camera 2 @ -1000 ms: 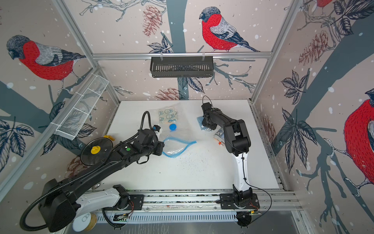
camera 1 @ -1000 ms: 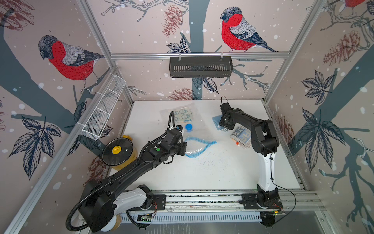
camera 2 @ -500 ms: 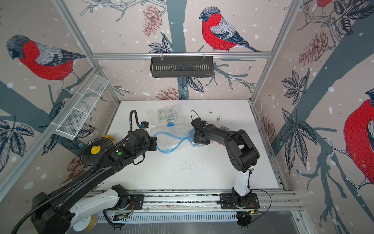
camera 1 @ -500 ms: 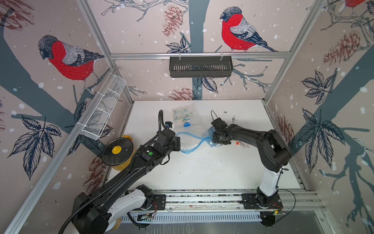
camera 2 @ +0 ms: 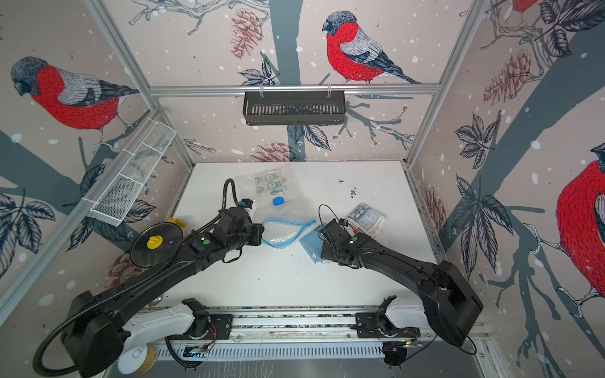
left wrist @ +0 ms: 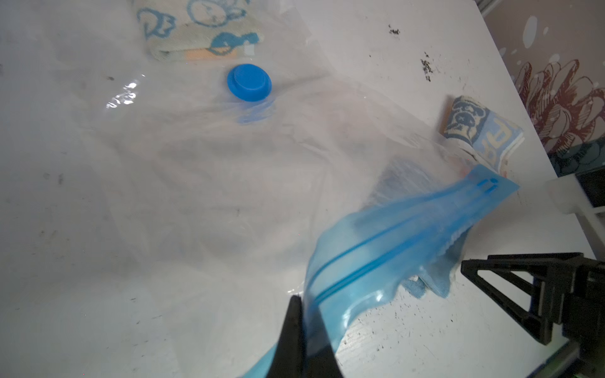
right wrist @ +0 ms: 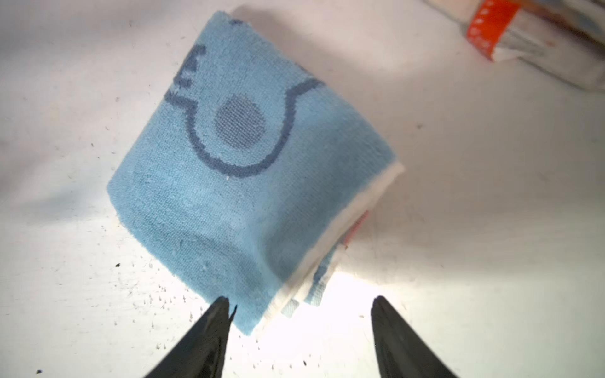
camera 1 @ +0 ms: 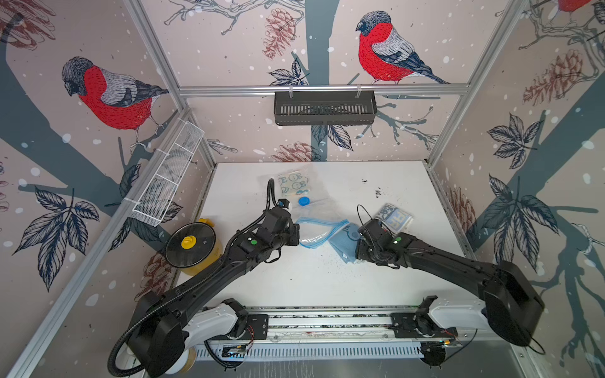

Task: Place the folded towel into the vacuum bag
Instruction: Move the towel to the center of the board, then pick up the towel from the center of the board.

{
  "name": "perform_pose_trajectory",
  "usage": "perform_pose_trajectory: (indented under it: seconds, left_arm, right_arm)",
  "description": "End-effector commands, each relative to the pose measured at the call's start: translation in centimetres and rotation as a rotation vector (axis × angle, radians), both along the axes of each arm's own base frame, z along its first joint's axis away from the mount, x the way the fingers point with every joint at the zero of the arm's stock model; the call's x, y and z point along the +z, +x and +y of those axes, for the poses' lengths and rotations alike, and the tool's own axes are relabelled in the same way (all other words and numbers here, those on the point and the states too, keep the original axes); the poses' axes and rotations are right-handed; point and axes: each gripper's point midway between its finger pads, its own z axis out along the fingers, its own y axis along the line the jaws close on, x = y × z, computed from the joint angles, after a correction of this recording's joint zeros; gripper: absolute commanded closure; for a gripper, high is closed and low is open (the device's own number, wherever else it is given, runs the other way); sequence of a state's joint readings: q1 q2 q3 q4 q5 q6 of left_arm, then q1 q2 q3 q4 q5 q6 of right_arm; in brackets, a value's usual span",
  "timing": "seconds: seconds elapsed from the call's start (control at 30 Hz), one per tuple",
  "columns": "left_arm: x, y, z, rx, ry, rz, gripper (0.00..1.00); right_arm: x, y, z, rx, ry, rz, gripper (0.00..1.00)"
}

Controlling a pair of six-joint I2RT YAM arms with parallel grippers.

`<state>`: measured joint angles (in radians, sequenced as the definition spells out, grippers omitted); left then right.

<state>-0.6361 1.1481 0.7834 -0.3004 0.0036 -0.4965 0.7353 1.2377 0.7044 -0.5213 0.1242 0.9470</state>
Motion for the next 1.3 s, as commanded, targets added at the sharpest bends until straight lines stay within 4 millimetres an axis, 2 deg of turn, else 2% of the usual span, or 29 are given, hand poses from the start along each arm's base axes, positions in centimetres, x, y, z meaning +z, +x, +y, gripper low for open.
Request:
perform_pose_trajectory:
  seconds: [0.0, 0.17, 0.33, 0.57, 0.77, 1.1, 1.27]
  left_arm:
    - [0.1, -0.7, -2.4, -0.112, -0.035, 0.032, 1.0]
    - [-0.8, -1.3, -4.0, -0.187, 0.022, 0.068, 1.0]
    - [-1.0, -1.4, -5.1, -0.226, 0.033, 0.072, 1.0]
    - [-0.8, -0.9, -5.7, -0.249, 0.039, 0.061, 1.0]
    - [-0.9, -0.9, -5.9, -0.254, 0.035, 0.056, 1.0]
    - [-1.4, -1.1, -5.9, -0.268, 0.024, 0.064, 1.0]
    - [-1.2, -1.1, -5.7, -0.267, 0.017, 0.063, 1.0]
  right_arm:
    - [0.8, -0.4, -1.8, -0.089, 0.028, 0.001, 0.25]
    - [2.1, 1.5, -1.4, -0.13, 0.166, -0.042, 0.24]
    - [1.4, 2.9, -1.3, -0.132, 0.144, 0.018, 0.24]
    - [-1.1, 3.6, 0.2, -0.085, 0.07, 0.092, 0.28]
    - [-3.7, 2.9, 0.4, -0.088, -0.005, 0.148, 0.35]
    - [-6.8, 2.4, 0.4, -0.094, -0.065, 0.211, 0.36]
    - [-7.7, 2.4, 0.8, -0.09, -0.05, 0.23, 0.48]
